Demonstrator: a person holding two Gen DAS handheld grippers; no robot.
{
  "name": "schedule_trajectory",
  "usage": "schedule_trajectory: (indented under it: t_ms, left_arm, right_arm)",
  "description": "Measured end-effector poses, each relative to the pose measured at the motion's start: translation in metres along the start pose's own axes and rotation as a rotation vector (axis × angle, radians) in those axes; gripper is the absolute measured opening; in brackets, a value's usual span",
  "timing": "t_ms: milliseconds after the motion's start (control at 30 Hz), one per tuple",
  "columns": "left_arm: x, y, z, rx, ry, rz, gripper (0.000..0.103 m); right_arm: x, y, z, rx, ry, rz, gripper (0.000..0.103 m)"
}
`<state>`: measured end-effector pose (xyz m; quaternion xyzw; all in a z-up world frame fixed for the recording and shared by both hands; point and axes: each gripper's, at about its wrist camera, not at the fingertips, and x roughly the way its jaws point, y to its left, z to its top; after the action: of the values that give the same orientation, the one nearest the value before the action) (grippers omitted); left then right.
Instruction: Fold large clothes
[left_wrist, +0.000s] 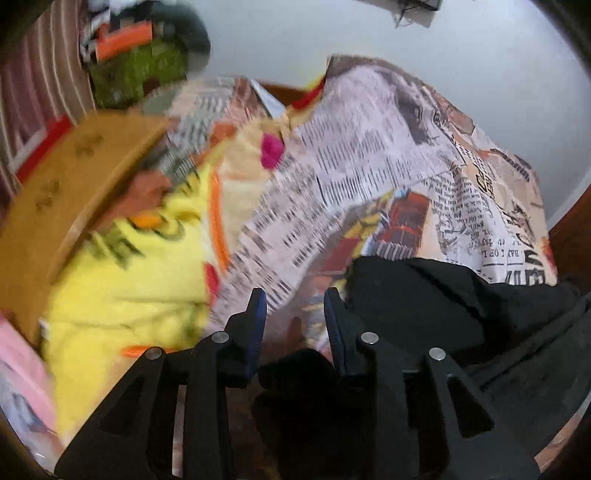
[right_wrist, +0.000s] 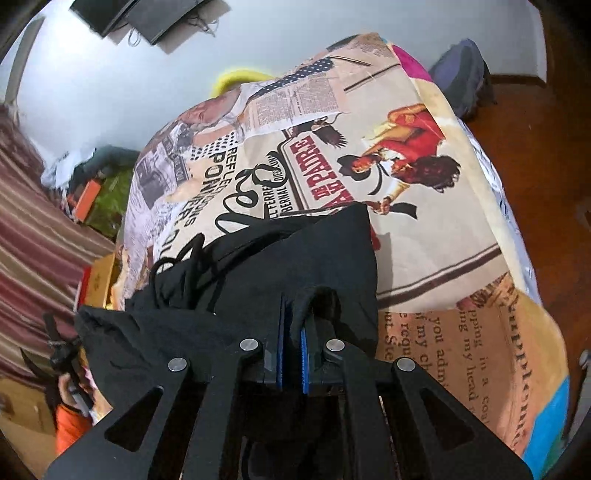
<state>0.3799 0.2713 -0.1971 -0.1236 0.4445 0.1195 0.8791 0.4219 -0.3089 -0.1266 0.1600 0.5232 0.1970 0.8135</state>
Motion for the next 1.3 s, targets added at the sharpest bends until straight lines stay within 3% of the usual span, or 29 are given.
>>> schedule_trajectory:
  t_ms: [100,167,233,300,333,367,500,667,800,900,1100,1233,1300]
  left_arm:
    - [-0.036,-0.006,0.006,0.071,-0.058,0.064,0.040]
    - [-0.065,-0.011,0.007,0.104,-0.104,0.074,0.051]
    - [-0.090,-0.019,0.004,0.145,-0.136,0.071,0.052]
    - [-0.110,-0.029,-0.002,0.187,-0.149,0.055,0.055]
    - [-0.116,-0.034,-0.005,0.199,-0.151,0.046,0.057]
    - [-0.124,-0.040,-0.010,0.215,-0.152,0.026,0.057]
    - [-0.143,-0.068,-0.028,0.275,-0.144,-0.039,0.057]
    - [-0.158,-0.110,-0.054,0.363,-0.155,-0.075,0.058]
    - [-0.158,-0.135,-0.068,0.386,-0.151,-0.109,0.058]
    - [-0.150,-0.150,-0.075,0.391,-0.137,-0.125,0.058]
    - [-0.109,-0.172,-0.081,0.370,-0.052,-0.185,0.058]
    - [-0.076,-0.178,-0.078,0.324,-0.001,-0.213,0.059]
    - [-0.058,-0.180,-0.075,0.298,0.028,-0.234,0.064]
  right_arm:
    - [0.000,-0.006,0.004,0.046,0.063,0.016,0.009]
    - [-0.007,-0.011,0.004,0.082,0.106,0.033,0.015]
    - [-0.018,-0.012,0.002,0.100,0.106,0.031,0.019]
    - [-0.038,-0.012,-0.002,0.093,0.077,-0.012,0.031]
    - [-0.045,-0.011,-0.004,0.090,0.061,-0.029,0.042]
    - [-0.058,-0.011,-0.007,0.084,0.034,-0.040,0.045]
    - [-0.094,-0.003,-0.019,0.056,-0.020,-0.059,0.045]
    - [-0.124,0.037,-0.039,-0.092,-0.104,-0.131,0.045]
    - [-0.122,0.076,-0.052,-0.216,-0.163,-0.179,0.046]
    - [-0.106,0.100,-0.058,-0.285,-0.180,-0.159,0.050]
    - [-0.049,0.133,-0.061,-0.371,-0.107,-0.080,0.050]
    - [-0.009,0.148,-0.066,-0.433,-0.085,-0.121,0.050]
    - [0.013,0.152,-0.066,-0.472,-0.068,-0.156,0.050]
